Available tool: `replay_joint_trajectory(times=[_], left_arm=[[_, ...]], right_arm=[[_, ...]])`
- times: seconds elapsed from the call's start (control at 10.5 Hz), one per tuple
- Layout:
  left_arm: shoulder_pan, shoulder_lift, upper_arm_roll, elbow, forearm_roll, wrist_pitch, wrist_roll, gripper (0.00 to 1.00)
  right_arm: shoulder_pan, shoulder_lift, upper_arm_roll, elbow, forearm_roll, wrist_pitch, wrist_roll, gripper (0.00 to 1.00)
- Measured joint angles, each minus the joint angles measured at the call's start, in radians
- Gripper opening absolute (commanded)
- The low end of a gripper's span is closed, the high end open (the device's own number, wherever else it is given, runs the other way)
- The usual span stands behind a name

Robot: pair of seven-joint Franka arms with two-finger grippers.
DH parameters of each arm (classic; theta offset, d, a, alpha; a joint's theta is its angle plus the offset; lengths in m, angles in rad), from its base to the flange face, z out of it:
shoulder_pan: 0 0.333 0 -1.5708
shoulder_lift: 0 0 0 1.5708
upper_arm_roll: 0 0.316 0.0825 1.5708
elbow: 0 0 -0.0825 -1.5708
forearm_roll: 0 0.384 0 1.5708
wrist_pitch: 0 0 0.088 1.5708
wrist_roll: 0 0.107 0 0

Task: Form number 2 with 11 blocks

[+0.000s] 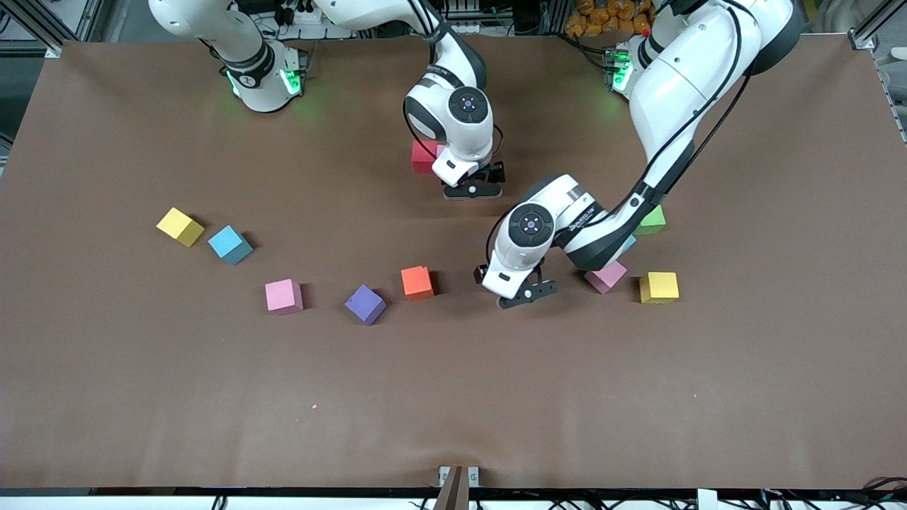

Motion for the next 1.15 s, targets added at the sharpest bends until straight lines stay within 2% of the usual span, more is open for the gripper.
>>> replay_joint_trajectory(times=[0.1,0.19,0.57,0.96,1.15], left_arm=[[-0.002,0.000,0.000,0.000,0.000,0.000,0.000,0.34],[-0.004,0.000,0.000,0.001,0.000,0.000,0.000,0.31],[-0.008,0.000,0.000,0.005,0.000,0.000,0.000,0.30],[-0.012,-0.005,-0.008,-0.004,0.000,-0.002,0.000,0.30],[-0.014,-0.020,-0.036,-0.031,0.000,-0.008,-0.015,0.30]], right_arm=[[0.000,-0.013,-0.009,0.003,0.000,-0.018,0.000,1.00],[-0.002,-0.029,-0.016,0.004,0.000,-0.042,0.000,1.00],[-0.037,-0.075,-0.026,0.002,0.000,-0.087,-0.008,1.00],[-0.120,-0.133,-0.029,-0.056,0.000,-0.093,-0.161,1.00],[-0.170,-0.154,-0.032,-0.078,0.000,-0.093,-0.249,1.00]])
